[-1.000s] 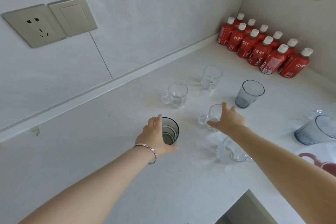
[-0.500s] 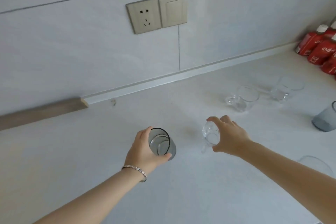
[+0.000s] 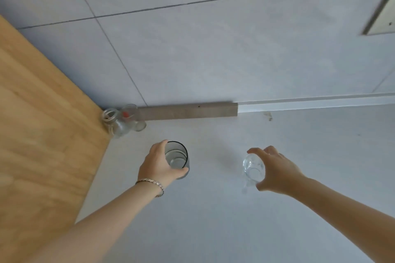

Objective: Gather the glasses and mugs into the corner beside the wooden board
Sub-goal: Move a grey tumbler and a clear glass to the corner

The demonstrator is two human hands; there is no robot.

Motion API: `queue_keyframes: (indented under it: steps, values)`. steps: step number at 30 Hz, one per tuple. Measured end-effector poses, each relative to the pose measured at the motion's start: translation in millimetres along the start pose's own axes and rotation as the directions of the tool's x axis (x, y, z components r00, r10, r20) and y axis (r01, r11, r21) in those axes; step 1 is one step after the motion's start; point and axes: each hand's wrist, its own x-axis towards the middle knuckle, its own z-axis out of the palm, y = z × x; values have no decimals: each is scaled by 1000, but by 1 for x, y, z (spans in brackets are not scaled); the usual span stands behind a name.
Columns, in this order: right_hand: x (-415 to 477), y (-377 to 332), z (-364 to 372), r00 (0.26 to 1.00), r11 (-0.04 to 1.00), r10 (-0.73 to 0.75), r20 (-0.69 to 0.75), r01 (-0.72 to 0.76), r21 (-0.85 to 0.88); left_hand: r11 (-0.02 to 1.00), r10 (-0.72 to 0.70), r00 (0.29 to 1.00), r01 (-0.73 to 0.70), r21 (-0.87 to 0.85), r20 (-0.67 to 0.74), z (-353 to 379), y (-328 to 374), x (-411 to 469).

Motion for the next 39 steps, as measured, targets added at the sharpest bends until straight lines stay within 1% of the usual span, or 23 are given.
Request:
queue_keyframes:
  steps: [4, 9, 12, 15, 18, 21, 25, 28, 30, 32, 34, 37, 39]
  values:
    - [34, -70, 19, 1000, 999, -25, 12, 26, -40, 998, 30, 999, -31, 60, 30, -40, -45, 59]
    - [77, -128, 34, 999, 999, -28, 21, 29, -32, 977, 115, 990, -126, 171, 77, -66, -64, 133]
    - [104, -148, 36, 999, 999, -34, 11, 35, -31, 950, 172, 978, -196, 243, 115, -68, -62, 166]
    - [131, -163, 35, 999, 998, -37, 4, 38, -51, 937, 206, 969, -235, 258, 135, -63, -62, 190]
    - [157, -174, 34, 999, 997, -53, 6, 53, -63, 914, 238, 961, -270, 304, 138, -60, -68, 206]
    - [184, -187, 35, 996, 994, -84, 20, 85, -62, 872, 310, 943, -331, 361, 118, -59, -78, 216]
    - [220, -206, 36, 995, 995, -94, 30, 95, -44, 904, 328, 939, -345, 254, 106, -55, -88, 224]
    - [237, -215, 38, 993, 993, -113, 14, 113, 35, 914, 329, 939, -343, 218, 96, -51, -92, 226]
    - [240, -216, 40, 995, 984, -101, -17, 102, 147, 918, 338, 938, -346, 194, 75, -48, -95, 226]
    - [235, -216, 46, 998, 965, -43, -41, 52, 259, 923, 343, 938, -348, 164, 59, -45, -97, 226]
    - [227, -216, 57, 998, 945, 42, -53, -23, 326, 924, 350, 935, -354, 144, 54, -43, -99, 227]
    - [217, -221, 70, 985, 881, 171, -25, -142, 451, 918, 371, 928, -372, 138, 33, -41, -100, 227]
    - [218, -226, 74, 976, 855, 214, -45, -165, 492, 916, 371, 928, -371, 152, 28, -39, -101, 227]
